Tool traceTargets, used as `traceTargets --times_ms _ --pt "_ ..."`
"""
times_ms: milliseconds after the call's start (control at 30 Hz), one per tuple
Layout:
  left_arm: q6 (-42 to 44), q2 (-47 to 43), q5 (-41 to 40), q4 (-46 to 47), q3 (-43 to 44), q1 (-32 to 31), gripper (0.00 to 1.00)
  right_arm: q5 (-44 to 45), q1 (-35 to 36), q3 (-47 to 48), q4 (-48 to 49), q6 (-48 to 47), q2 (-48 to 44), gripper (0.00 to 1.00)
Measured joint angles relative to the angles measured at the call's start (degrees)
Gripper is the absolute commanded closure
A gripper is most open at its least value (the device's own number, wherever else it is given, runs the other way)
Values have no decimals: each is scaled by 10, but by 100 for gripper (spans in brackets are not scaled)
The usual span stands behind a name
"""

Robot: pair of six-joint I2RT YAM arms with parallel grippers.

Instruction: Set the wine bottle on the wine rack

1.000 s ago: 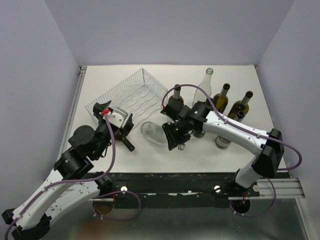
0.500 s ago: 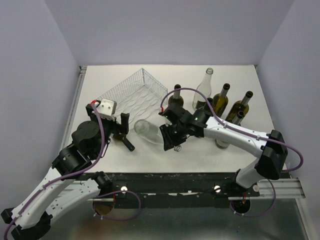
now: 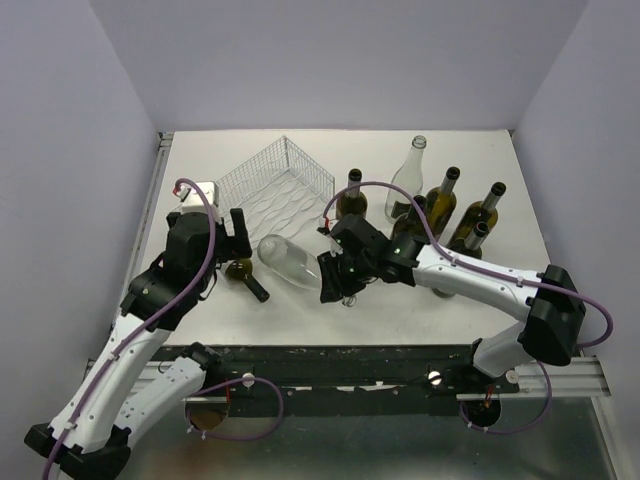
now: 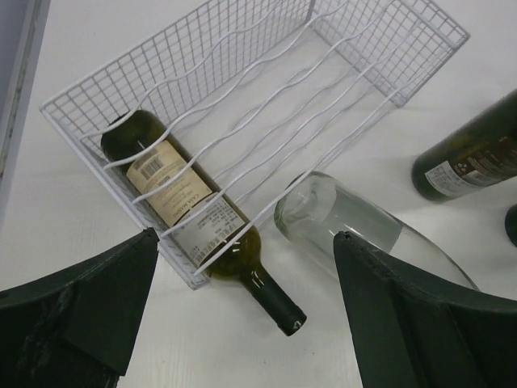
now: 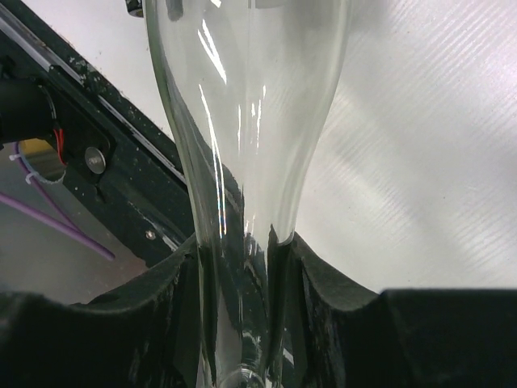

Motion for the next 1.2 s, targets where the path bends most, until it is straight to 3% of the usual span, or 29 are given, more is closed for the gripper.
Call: traceTargets --times_ms 267,567,800,1200 --pt "-87 36 62 -55 -2 127 3 0 4 -45 72 10 -2 99" --pt "-154 75 158 -59 -44 243 25 4 14 -102 160 24 -2 99" --pt "-174 81 195 -61 -66 269 43 22 23 -136 231 27 -2 99" --pt "-183 77 203 -57 -127 273 67 51 28 -151 330 30 51 99"
